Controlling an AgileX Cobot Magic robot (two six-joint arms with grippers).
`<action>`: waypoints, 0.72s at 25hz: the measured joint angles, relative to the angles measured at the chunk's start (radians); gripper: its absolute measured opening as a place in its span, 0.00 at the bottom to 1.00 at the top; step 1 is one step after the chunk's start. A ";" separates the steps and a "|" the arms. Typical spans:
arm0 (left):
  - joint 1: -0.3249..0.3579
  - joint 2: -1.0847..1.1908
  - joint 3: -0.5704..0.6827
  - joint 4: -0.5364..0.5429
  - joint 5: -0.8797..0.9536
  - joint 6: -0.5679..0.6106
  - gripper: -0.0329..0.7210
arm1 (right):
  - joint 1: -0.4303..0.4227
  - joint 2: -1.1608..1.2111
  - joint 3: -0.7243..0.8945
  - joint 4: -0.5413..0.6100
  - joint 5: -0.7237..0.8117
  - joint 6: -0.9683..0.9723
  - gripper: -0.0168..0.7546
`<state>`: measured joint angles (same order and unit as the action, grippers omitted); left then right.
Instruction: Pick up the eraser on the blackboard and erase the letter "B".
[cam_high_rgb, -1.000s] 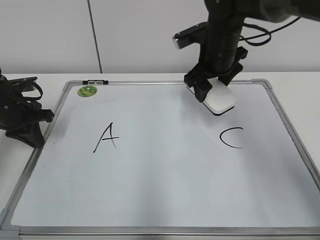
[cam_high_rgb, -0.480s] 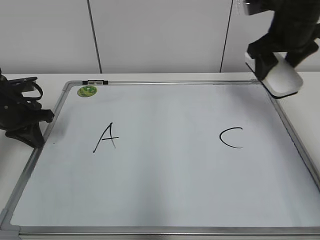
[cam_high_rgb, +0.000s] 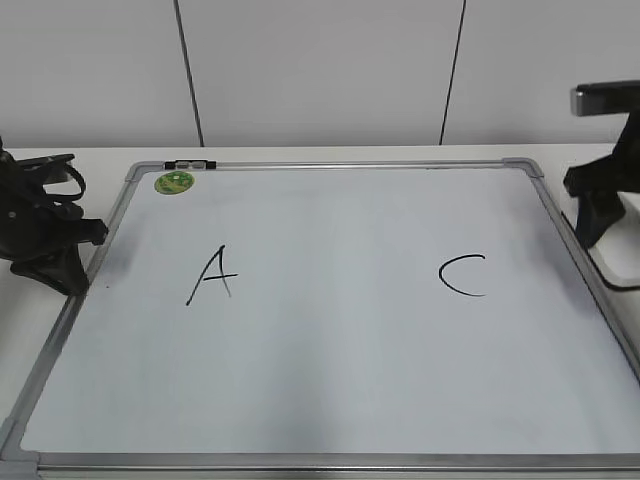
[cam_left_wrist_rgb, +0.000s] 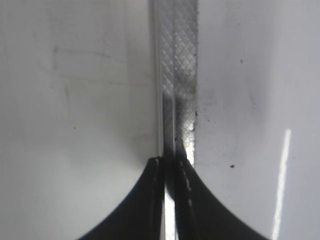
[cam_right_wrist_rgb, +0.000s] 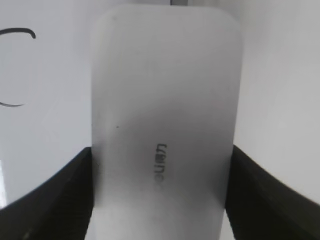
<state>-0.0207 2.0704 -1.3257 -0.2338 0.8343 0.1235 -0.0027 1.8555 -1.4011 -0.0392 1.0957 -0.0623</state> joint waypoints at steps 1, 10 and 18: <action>0.000 0.000 0.000 -0.002 0.000 0.000 0.06 | 0.000 0.000 0.032 0.002 -0.032 0.000 0.73; 0.000 0.000 0.000 -0.002 0.000 0.000 0.06 | 0.000 0.015 0.136 0.011 -0.288 0.000 0.73; 0.000 0.000 0.000 -0.002 0.000 0.000 0.06 | 0.000 0.086 0.135 0.029 -0.337 0.000 0.73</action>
<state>-0.0207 2.0704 -1.3257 -0.2356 0.8343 0.1235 -0.0027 1.9411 -1.2666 -0.0105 0.7591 -0.0623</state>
